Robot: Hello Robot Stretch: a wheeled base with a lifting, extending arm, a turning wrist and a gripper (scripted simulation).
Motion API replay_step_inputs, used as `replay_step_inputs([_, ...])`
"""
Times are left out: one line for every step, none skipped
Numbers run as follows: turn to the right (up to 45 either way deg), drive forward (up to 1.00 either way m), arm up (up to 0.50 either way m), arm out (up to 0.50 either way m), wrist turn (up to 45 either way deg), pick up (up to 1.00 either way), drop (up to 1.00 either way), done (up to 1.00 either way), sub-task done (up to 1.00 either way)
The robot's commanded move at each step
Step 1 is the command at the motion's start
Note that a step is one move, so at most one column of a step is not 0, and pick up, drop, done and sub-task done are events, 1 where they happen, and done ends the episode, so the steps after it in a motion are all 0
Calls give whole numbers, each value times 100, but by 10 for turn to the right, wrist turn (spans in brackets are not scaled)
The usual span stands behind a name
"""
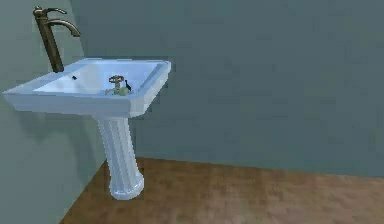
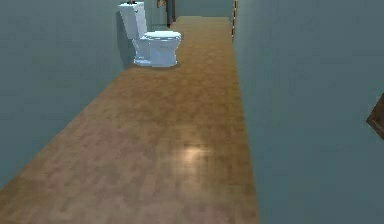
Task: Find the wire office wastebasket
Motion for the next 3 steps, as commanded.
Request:
replay_step_inputs([30, 0, 0, 0, 0, 0, 0, 0, 0])
replay_step_inputs([0, 15, 0, 0, 0, 0, 0, 0, 0])
replay_step_inputs([-450, 0, 0, 0, 0, 0, 0, 0, 0])
